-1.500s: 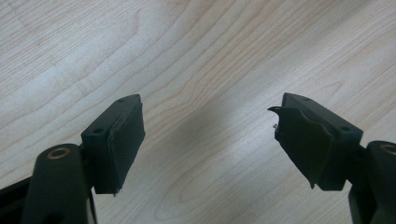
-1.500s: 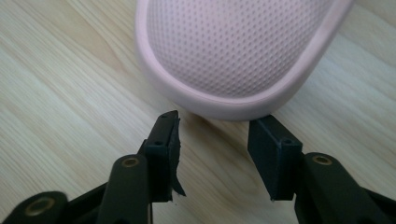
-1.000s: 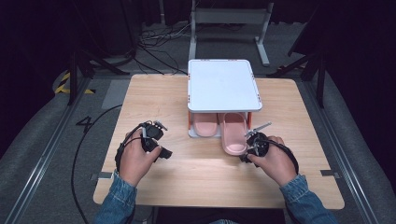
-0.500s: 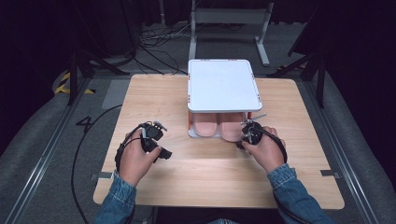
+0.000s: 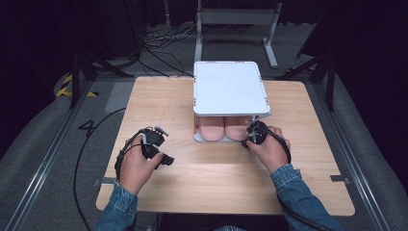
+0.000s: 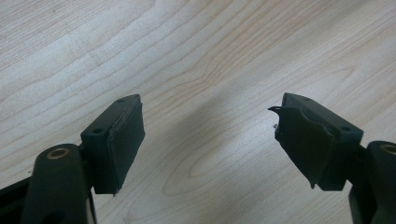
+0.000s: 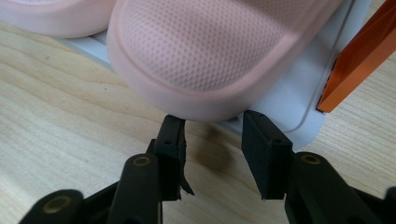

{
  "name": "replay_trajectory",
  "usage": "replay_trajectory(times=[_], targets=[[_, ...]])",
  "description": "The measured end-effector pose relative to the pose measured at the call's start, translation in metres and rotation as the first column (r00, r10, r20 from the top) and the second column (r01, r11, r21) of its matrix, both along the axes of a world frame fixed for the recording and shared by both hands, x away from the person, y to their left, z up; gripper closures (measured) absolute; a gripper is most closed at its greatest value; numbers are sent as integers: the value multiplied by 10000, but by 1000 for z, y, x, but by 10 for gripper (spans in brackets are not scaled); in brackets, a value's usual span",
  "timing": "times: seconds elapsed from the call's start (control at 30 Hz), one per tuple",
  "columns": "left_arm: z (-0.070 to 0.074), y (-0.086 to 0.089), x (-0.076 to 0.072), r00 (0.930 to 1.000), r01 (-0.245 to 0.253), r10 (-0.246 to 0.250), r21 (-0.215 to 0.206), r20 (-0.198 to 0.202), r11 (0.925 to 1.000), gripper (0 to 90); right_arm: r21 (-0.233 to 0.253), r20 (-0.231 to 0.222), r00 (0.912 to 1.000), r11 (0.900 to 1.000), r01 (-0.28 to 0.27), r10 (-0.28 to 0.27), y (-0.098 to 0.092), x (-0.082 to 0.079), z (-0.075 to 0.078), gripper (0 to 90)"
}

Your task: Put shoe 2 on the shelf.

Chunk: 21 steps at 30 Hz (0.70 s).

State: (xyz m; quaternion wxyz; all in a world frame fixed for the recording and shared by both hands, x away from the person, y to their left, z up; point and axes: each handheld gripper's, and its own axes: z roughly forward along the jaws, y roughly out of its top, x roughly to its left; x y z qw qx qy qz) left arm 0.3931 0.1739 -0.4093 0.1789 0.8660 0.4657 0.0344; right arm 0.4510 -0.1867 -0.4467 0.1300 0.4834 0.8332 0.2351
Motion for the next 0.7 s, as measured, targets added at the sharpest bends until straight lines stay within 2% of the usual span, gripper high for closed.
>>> replay_trajectory(times=[0.1, 0.23, 0.27, 0.37, 0.57, 0.6, 0.63, 0.7], targets=[[0, -2, 1, 9999, 103, -103, 128, 35, 9999, 235, 47, 28, 10000, 10000, -12, 12, -1, 0, 1, 586], [1, -3, 2, 9998, 177, -177, -3, 15, 9998, 235, 7, 7, 9999, 9999, -160, 160, -5, -4, 3, 519], [1, -3, 2, 9998, 189, -189, 20, 34, 9998, 235, 90, -74, 9999, 9999, -74, 75, -5, -6, 4, 503], [1, -3, 3, 9998, 184, -184, 6, 58, 9998, 234, 425, 39, 9995, 9986, -330, 328, -11, -14, 11, 446], [4, -4, 2, 9997, 218, -218, -28, 111, 9998, 233, 916, 852, 9928, 9916, -914, 837, -32, -32, 37, 378], [4, -4, 2, 9997, 228, -227, -53, 109, 9997, 233, 916, 852, 9928, 9916, -914, 837, -32, -32, 37, 378], [5, -3, 2, 9996, 235, -234, -64, 128, 9997, 232, 1125, 1244, 9871, 9870, -1146, 1004, -43, -35, 47, 370], [5, -3, 2, 9996, 254, -253, -68, 154, 9997, 231, 1241, 1320, 9866, 9859, -1126, 960, -48, -37, 51, 369]])
